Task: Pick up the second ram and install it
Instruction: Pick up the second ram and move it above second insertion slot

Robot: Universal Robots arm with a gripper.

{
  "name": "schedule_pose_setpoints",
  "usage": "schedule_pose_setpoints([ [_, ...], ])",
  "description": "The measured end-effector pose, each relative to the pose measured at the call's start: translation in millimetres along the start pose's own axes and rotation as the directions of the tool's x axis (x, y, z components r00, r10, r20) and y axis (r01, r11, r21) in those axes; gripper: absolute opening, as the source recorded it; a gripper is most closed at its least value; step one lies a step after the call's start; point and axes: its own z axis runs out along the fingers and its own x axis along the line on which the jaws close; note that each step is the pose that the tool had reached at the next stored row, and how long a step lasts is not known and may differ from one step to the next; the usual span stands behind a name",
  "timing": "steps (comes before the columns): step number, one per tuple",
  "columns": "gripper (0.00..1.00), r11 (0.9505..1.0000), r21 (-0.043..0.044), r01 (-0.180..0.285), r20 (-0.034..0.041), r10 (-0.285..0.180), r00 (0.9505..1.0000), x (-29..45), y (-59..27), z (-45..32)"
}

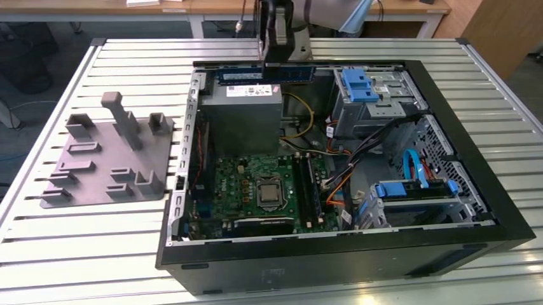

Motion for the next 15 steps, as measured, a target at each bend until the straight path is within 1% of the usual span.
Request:
schedule_pose_setpoints([
  [4,0.14,1.0000,-0.0011,0.000,0.0001,0.000,1.0000,0.3,-10.2,0.1],
  [6,0.14,1.0000,-0.0015,0.000,0.0004,0.000,1.0000,0.8,-13.1,1.7],
  [8,0.14,1.0000,-0.0019,0.000,0.0006,0.000,1.0000,5.0,-14.1,4.8],
  [12,0.14,1.0000,-0.0016,-0.003,0.0018,0.003,1.0000,16.1,-14.3,11.7],
  [15,0.14,0.9995,0.0021,-0.032,0.0026,0.032,0.9995,17.9,-14.4,17.1],
])
